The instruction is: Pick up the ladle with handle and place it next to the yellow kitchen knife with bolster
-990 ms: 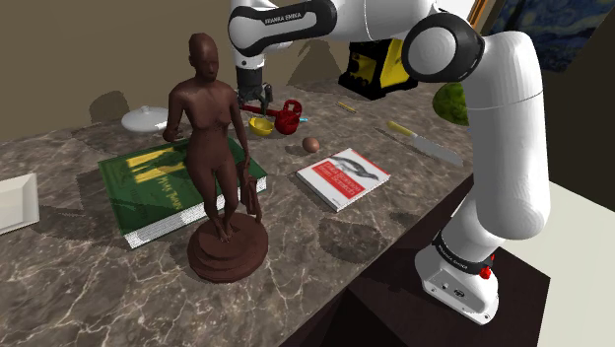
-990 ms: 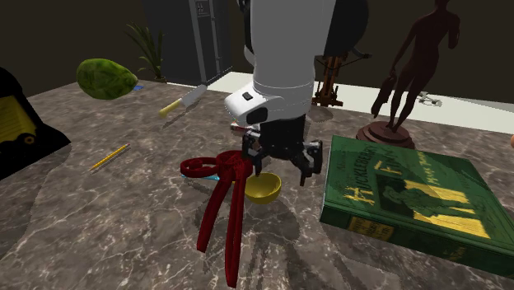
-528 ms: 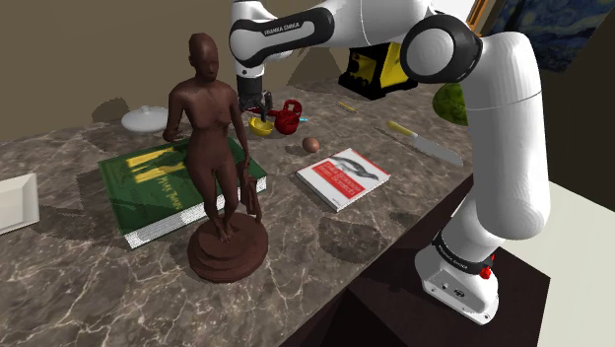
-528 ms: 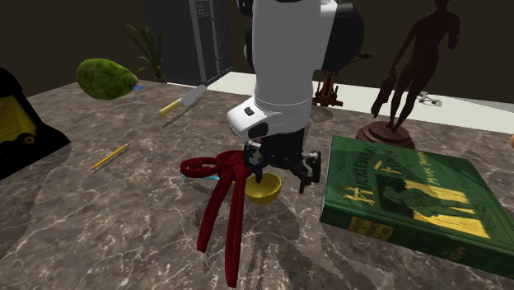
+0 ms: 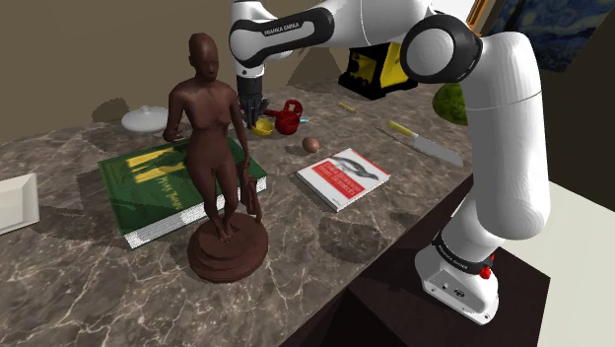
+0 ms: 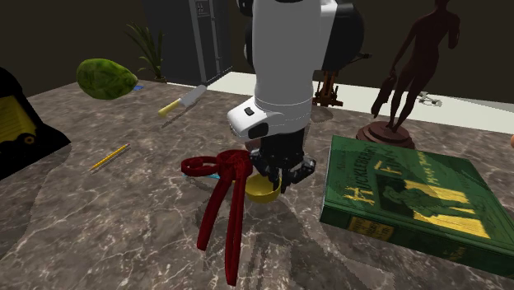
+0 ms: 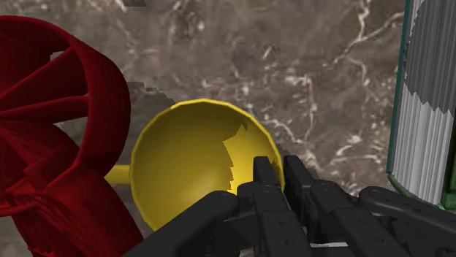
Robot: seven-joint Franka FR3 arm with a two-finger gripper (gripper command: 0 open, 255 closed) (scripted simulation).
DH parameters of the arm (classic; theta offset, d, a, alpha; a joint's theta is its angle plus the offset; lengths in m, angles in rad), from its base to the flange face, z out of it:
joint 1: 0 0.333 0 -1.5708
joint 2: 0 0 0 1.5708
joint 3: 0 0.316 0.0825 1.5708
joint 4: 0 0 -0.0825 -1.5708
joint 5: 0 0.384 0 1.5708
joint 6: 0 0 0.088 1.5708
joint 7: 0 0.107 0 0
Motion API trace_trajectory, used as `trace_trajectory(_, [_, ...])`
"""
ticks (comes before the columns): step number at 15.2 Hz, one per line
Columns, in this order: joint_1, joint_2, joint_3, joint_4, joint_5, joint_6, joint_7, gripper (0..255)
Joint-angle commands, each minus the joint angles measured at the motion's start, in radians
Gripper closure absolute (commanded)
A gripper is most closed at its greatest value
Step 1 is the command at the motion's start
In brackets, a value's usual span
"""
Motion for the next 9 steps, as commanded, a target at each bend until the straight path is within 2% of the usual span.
trace_trajectory(1, [0.0, 0.0, 0.0, 0.0, 0.0, 0.0, 0.0, 255])
trace_trajectory(6, [0.0, 0.0, 0.0, 0.0, 0.0, 0.0, 0.0, 255])
trace_trajectory(9, [0.0, -0.009, 0.001, 0.025, 0.001, -0.035, 0.0, 255])
